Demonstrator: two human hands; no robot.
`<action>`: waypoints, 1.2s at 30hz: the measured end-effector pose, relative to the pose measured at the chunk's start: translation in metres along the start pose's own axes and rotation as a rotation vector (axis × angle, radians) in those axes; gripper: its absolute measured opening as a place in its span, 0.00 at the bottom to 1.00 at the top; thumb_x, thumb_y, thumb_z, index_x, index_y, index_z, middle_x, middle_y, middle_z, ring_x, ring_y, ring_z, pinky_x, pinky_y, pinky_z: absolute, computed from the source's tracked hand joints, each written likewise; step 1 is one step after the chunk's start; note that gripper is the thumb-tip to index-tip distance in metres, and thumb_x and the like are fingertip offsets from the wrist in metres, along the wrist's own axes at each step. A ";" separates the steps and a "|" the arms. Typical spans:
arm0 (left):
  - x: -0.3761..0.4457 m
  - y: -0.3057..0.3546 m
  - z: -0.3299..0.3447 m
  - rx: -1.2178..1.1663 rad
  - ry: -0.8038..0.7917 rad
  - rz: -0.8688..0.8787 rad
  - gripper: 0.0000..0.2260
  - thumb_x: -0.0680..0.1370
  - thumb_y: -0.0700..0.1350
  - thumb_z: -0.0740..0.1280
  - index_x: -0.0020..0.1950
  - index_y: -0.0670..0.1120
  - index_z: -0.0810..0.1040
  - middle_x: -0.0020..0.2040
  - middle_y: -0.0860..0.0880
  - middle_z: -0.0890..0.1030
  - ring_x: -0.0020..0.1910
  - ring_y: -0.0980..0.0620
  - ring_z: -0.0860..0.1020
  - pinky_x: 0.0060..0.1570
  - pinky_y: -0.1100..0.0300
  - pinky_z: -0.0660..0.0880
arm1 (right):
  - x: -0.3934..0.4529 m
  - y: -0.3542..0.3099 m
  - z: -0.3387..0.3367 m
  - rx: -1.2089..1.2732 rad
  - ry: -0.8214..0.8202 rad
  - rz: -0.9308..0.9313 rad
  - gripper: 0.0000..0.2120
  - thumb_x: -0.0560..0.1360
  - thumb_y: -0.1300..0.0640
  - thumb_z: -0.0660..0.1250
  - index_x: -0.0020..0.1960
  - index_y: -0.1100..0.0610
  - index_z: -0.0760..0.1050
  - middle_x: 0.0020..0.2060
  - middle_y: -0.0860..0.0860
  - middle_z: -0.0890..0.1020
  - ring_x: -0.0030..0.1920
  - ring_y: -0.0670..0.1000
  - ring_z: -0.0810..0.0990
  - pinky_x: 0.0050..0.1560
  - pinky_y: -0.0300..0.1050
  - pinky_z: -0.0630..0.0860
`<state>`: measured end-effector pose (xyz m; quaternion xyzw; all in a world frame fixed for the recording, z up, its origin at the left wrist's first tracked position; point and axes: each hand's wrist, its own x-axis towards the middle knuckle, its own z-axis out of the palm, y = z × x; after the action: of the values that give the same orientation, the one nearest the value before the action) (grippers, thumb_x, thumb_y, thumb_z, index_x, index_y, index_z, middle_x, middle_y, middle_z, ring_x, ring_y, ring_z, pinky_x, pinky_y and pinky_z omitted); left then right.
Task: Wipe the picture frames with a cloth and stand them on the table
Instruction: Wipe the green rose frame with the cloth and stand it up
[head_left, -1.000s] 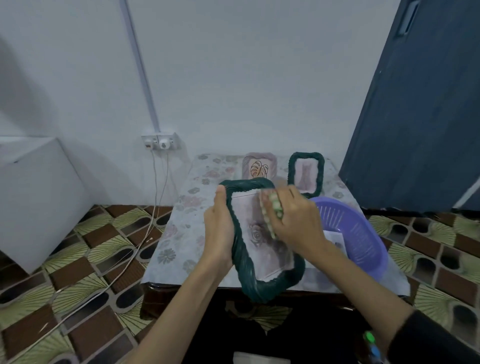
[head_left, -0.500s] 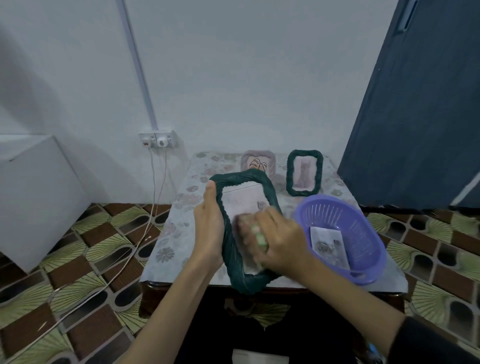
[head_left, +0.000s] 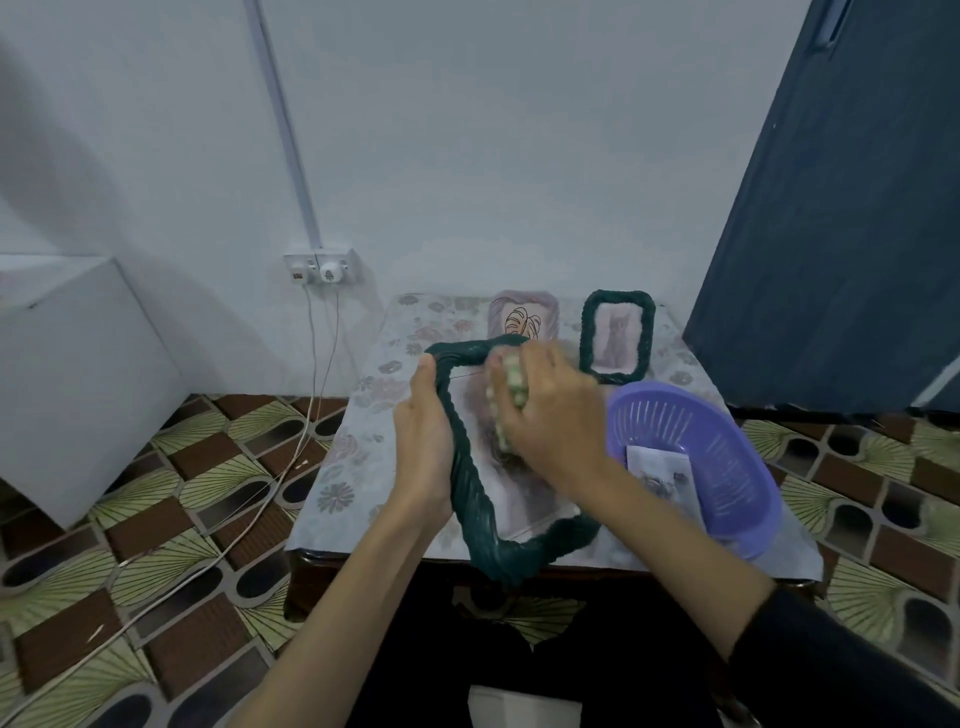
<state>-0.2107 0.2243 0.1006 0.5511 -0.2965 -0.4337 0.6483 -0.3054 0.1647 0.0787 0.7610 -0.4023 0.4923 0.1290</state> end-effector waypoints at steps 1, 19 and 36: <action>0.002 0.003 -0.003 -0.016 0.007 -0.013 0.22 0.80 0.58 0.54 0.50 0.44 0.81 0.47 0.44 0.84 0.48 0.45 0.82 0.52 0.49 0.77 | -0.008 -0.008 0.001 0.022 0.003 -0.092 0.08 0.73 0.53 0.61 0.42 0.58 0.68 0.30 0.54 0.74 0.24 0.50 0.68 0.22 0.38 0.63; 0.032 -0.004 -0.038 -0.033 0.106 -0.049 0.19 0.80 0.58 0.54 0.53 0.48 0.79 0.48 0.48 0.83 0.50 0.48 0.80 0.56 0.49 0.76 | 0.013 0.004 0.041 0.010 -0.158 -0.156 0.12 0.73 0.52 0.60 0.40 0.60 0.74 0.31 0.54 0.76 0.23 0.50 0.71 0.22 0.35 0.60; 0.131 -0.016 -0.084 -0.016 0.247 -0.064 0.18 0.75 0.61 0.63 0.39 0.46 0.71 0.37 0.44 0.71 0.40 0.47 0.71 0.43 0.52 0.69 | -0.037 -0.012 0.108 0.163 -0.404 0.034 0.13 0.76 0.47 0.58 0.47 0.56 0.73 0.38 0.51 0.76 0.30 0.50 0.74 0.26 0.37 0.65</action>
<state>-0.0830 0.1461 0.0542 0.6044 -0.1933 -0.3853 0.6700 -0.2338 0.1264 -0.0020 0.8454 -0.3916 0.3625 -0.0245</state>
